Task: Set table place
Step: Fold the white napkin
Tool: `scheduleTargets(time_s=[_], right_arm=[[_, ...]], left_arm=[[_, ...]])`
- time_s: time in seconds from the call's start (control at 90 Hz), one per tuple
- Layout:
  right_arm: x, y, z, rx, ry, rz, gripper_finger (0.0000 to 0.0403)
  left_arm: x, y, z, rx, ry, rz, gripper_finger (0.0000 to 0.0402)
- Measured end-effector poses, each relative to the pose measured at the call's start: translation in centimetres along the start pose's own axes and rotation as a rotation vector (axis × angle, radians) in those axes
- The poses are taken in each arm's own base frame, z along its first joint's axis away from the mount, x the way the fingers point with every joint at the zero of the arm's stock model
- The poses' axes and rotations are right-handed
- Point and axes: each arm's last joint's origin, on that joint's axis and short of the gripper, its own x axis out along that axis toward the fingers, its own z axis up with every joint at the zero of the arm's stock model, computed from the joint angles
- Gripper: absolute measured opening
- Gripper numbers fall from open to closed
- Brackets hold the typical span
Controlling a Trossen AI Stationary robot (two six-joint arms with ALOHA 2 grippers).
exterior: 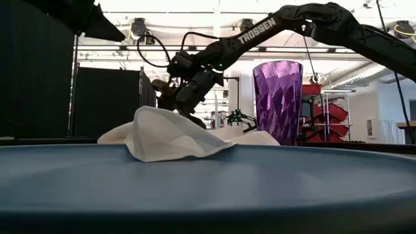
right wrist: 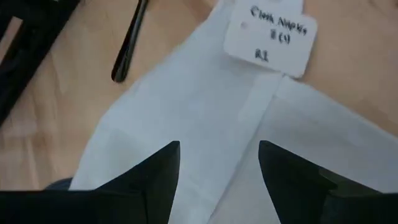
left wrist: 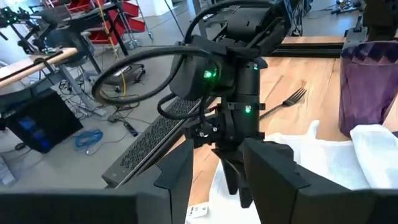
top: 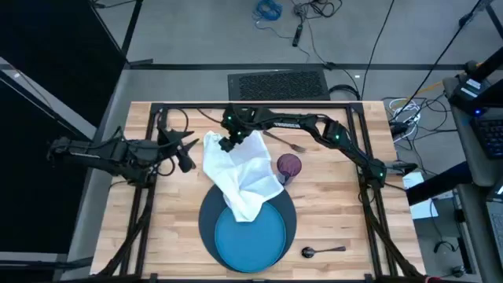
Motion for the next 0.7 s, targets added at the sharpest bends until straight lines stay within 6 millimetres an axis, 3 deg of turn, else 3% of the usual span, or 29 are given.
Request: scheduleTargets(time_s=[0.4,0.7], right_arm=[[0.8,1.3,-0.9,-0.034,-0.075,-0.204,0.0203],[1.3,2.6,-1.5,-0.046,-0.071,-0.198,0.0203]], left_arm=[[0.0,0.0,0.0,0.0,0.0,0.0,0.0125],[0.0,0.0,0.0,0.0,-0.001,0.0,0.0125]])
